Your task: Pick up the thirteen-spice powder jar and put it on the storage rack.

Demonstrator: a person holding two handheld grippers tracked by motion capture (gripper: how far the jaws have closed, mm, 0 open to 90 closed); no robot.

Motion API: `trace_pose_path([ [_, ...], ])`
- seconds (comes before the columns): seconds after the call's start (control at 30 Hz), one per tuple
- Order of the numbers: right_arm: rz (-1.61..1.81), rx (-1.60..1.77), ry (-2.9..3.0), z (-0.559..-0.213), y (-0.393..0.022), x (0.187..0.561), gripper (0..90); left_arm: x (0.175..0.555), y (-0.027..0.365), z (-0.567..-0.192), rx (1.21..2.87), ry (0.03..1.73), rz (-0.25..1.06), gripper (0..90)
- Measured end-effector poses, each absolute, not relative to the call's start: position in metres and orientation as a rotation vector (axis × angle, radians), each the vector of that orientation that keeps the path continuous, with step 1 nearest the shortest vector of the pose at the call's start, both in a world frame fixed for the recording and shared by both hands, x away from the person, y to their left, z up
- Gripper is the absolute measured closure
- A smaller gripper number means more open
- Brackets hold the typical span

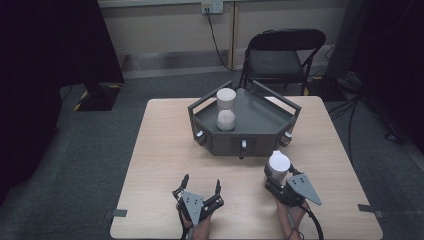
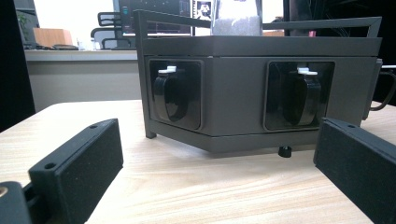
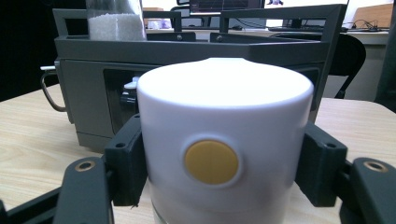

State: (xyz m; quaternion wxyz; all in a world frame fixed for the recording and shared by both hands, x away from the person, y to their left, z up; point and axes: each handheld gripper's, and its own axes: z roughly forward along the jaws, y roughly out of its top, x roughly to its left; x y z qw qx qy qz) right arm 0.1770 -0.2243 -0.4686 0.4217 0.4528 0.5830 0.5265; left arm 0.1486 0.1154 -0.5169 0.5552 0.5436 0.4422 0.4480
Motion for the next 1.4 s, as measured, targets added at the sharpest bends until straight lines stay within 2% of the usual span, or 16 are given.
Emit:
trace_pose_path([
  [1.0,1.335,1.086,1.475,-0.444,-0.227,0.179,29.7,0.149,0.115,-0.517,1.284,1.044,1.058,1.1],
  [1.4,1.379,1.028,1.504,-0.424,-0.235,0.186,29.7,0.149,0.115,-0.517,1.284,1.044,1.058,1.2],
])
